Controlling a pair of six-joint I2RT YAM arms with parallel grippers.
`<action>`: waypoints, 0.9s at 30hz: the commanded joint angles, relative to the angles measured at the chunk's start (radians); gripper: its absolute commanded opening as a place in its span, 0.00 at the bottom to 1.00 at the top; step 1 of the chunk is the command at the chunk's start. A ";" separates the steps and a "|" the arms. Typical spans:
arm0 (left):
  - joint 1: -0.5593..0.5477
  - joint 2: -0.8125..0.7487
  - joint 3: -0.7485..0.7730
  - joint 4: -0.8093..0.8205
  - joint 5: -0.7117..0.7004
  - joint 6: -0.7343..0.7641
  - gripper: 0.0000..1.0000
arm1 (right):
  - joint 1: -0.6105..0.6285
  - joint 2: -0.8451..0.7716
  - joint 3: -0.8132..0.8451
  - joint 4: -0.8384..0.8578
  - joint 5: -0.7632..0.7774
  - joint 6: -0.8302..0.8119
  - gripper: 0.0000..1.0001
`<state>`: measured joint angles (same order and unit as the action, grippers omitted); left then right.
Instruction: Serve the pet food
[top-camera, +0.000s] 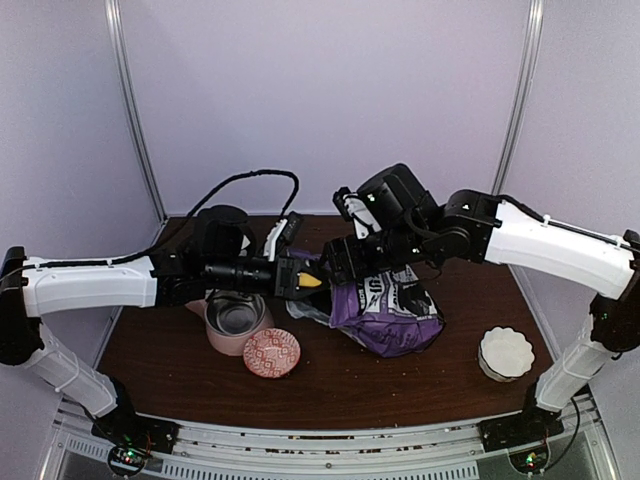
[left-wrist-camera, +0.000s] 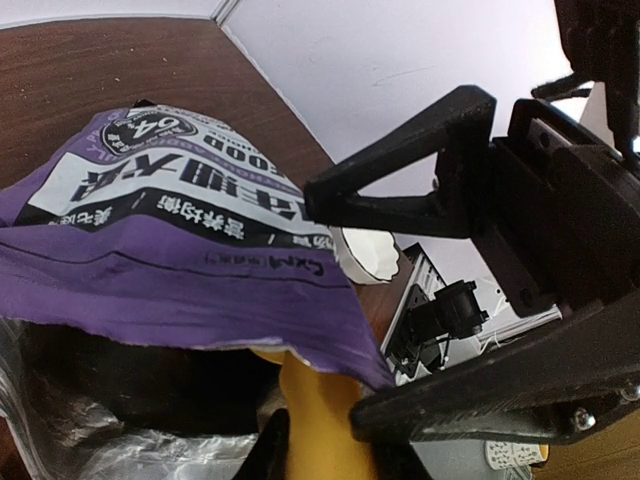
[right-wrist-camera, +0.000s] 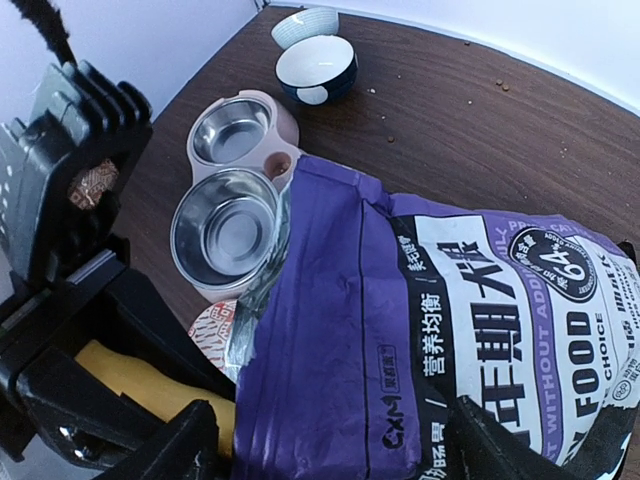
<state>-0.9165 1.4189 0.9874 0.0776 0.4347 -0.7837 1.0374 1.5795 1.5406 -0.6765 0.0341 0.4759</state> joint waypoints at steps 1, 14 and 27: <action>-0.001 -0.045 0.017 0.165 0.031 0.017 0.00 | 0.023 0.042 0.082 -0.077 0.099 -0.026 0.77; 0.004 -0.070 -0.006 0.156 -0.011 0.003 0.00 | 0.048 0.102 0.151 -0.252 0.329 0.000 0.17; 0.054 -0.138 -0.155 0.328 0.000 -0.177 0.00 | 0.038 -0.060 0.041 -0.146 0.408 0.083 0.00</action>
<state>-0.8906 1.3113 0.8646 0.2150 0.4229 -0.8692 1.0855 1.5879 1.6058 -0.8570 0.3916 0.5236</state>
